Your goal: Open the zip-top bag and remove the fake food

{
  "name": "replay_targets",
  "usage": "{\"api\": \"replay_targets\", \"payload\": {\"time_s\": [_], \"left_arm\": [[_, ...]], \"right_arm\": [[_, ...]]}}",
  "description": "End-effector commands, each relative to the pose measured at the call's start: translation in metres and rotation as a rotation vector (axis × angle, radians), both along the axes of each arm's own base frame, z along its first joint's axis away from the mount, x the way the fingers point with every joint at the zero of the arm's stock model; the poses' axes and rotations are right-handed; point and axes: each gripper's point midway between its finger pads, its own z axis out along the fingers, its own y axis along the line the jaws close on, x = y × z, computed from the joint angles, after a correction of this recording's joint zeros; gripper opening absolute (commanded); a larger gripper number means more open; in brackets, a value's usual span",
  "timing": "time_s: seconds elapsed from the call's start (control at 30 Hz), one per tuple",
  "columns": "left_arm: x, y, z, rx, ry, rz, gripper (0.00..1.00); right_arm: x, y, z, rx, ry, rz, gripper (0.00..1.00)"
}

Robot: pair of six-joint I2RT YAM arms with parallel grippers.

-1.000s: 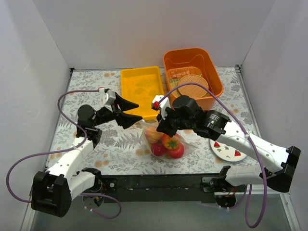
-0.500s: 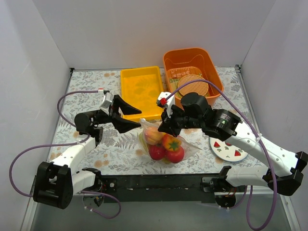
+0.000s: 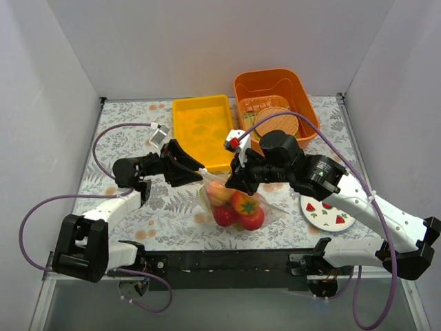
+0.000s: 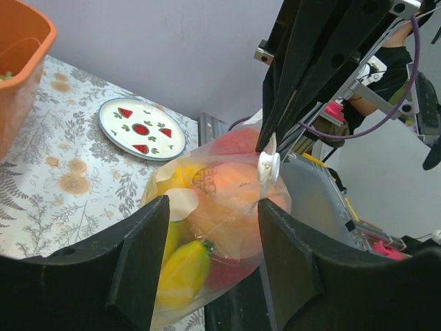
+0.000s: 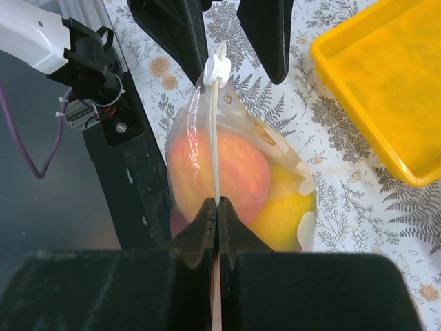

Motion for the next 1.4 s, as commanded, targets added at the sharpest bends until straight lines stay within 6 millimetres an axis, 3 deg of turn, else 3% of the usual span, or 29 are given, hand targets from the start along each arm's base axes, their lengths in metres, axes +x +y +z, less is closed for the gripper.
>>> {"api": "replay_targets", "payload": {"time_s": [0.0, 0.33, 0.83, 1.3, 1.37], "left_arm": [[-0.027, 0.007, 0.036, -0.087, -0.328, -0.016, 0.52], [-0.036, 0.009, 0.052, -0.094, -0.408, 0.014, 0.51], [-0.034, 0.008, 0.047, -0.069, -0.384, 0.018, 0.37], [-0.03, 0.004, 0.044, -0.063, -0.331, -0.019, 0.16], [-0.029, 0.004, 0.043, -0.063, -0.328, -0.02, 0.08]], "right_arm": [[0.005, 0.009, 0.034, 0.099, -0.051, 0.002, 0.01], [0.004, 0.015, 0.038, 0.099, -0.029, 0.015, 0.01], [0.007, 0.016, 0.045, 0.115, -0.037, -0.003, 0.01], [0.006, 0.016, 0.048, 0.131, -0.041, 0.0, 0.01], [0.006, 0.016, 0.047, 0.132, -0.039, 0.003, 0.01]]}}
